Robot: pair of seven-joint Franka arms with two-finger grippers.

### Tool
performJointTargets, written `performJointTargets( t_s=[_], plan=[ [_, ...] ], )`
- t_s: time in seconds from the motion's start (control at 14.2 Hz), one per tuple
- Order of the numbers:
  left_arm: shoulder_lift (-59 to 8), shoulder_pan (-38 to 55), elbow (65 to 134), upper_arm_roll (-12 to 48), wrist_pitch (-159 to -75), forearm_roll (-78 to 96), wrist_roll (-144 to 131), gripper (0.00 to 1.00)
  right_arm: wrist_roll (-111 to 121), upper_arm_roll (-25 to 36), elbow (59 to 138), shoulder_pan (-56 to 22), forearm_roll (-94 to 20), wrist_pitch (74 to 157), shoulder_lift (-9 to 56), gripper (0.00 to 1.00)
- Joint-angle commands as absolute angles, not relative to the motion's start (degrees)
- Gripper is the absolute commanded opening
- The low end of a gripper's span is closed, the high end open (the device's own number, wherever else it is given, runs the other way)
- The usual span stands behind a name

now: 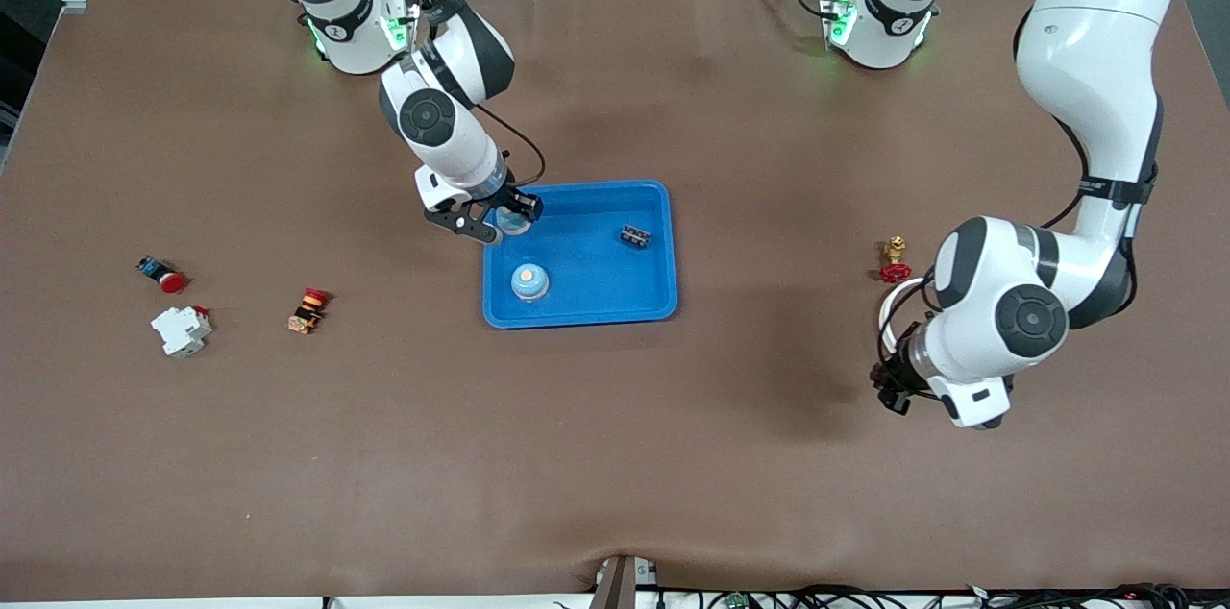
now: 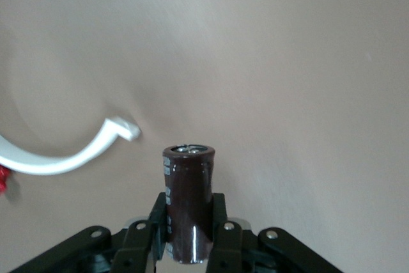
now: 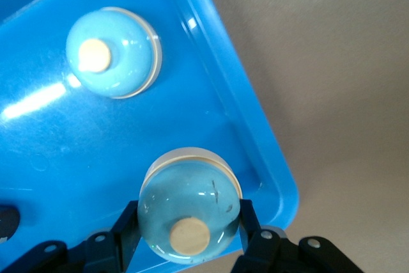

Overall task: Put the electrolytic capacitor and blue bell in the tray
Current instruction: 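Carry the bell and capacitor over the tray with both grippers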

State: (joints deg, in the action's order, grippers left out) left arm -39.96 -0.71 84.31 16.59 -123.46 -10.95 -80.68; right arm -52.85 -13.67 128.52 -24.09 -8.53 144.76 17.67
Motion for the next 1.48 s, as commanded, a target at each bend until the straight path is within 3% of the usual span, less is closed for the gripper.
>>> performJointTargets(
  t_s=[0.0,0.84,1.41],
  plan=[
    [-39.29,3.50,83.85,16.52,-122.87,-11.51,-85.05,0.00,-56.06,-13.01,126.04,-25.75,-6.95,144.76,20.12,0.00],
    [-39.81,25.91,83.94,16.52,-123.31,-10.73,-113.45,0.00,-63.01,-12.92,123.05,-28.30,-0.35,146.42,25.84,0.00],
    [-46.57,30.93,84.29,16.61,-130.15,-8.00,-118.74,0.00,-63.11,-11.51,123.22,-29.44,0.62,147.74,26.81,0.00]
  ],
)
